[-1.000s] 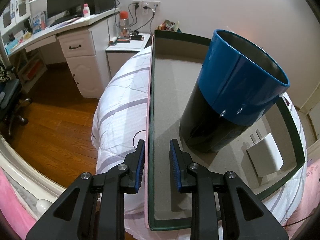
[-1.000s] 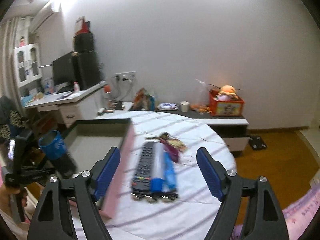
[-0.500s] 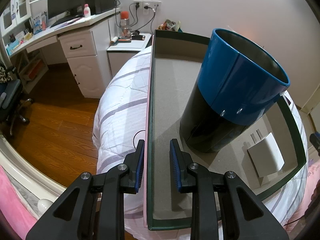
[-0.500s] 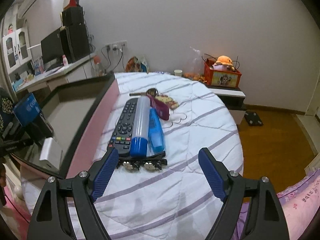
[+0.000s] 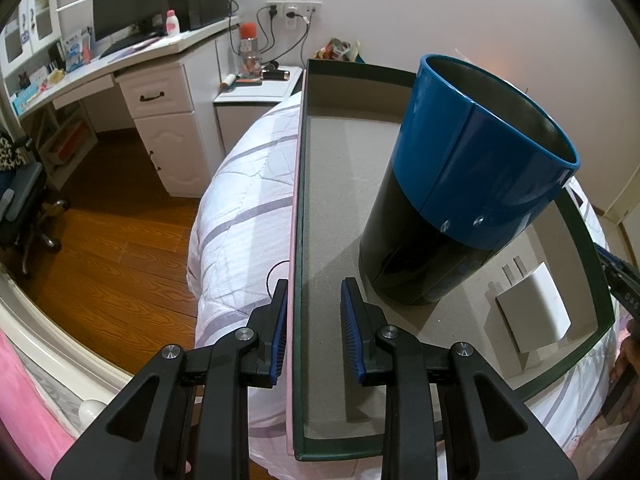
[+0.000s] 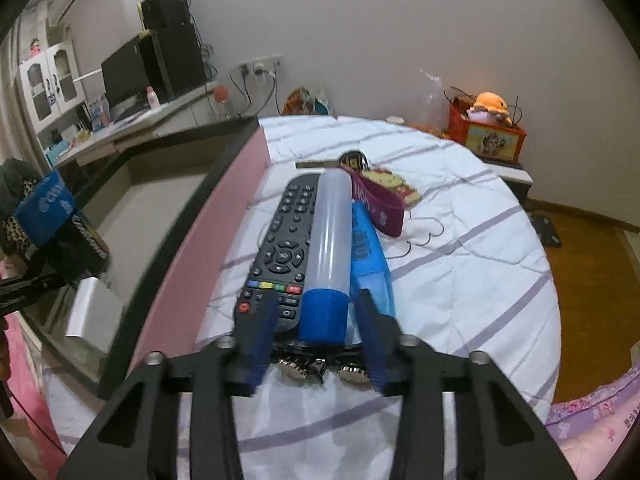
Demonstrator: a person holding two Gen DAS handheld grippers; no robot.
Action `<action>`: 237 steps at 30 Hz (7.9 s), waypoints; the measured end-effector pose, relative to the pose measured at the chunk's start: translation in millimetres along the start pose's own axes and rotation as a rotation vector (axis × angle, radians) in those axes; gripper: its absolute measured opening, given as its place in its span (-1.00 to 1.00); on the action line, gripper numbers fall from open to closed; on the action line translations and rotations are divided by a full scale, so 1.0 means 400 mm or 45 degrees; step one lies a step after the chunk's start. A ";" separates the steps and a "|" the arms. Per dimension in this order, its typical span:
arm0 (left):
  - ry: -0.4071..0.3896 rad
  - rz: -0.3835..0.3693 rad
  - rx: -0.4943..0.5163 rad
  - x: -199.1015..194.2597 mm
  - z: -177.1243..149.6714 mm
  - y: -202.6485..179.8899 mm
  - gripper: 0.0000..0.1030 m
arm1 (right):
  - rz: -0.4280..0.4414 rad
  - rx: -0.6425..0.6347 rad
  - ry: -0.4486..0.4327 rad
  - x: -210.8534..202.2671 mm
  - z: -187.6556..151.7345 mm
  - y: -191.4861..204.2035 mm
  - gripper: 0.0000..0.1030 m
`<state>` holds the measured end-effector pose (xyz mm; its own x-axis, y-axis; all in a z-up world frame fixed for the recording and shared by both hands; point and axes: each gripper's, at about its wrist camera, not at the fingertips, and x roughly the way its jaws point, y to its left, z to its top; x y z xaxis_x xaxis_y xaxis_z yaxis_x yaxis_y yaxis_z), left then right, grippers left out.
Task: Organize rigid objects
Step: 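Grasp the clear tube with blue cap with the right tool, then carry the clear tube into the tray box and release it, then move the right tool back to the table and grasp the blue case, then carry the blue case into the tray box and open the right tool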
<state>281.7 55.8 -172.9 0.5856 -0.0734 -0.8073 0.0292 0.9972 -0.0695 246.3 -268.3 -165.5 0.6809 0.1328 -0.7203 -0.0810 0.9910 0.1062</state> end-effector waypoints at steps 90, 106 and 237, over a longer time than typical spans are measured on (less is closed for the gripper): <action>0.003 -0.034 -0.001 0.007 -0.002 -0.005 -0.39 | 0.134 -0.318 0.065 0.033 0.055 0.321 -0.42; 0.002 -0.022 0.010 -0.006 -0.007 -0.013 -0.35 | 0.100 -0.176 -0.193 -0.166 0.077 0.192 0.56; -0.008 0.009 0.015 -0.014 0.002 -0.021 -0.45 | 0.255 -0.458 0.157 0.071 0.106 0.394 -0.47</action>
<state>279.0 47.8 -167.4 0.5908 -0.0666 -0.8041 0.0346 0.9978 -0.0572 283.8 -109.1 -140.1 0.5356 0.3020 -0.7886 -0.4662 0.8844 0.0220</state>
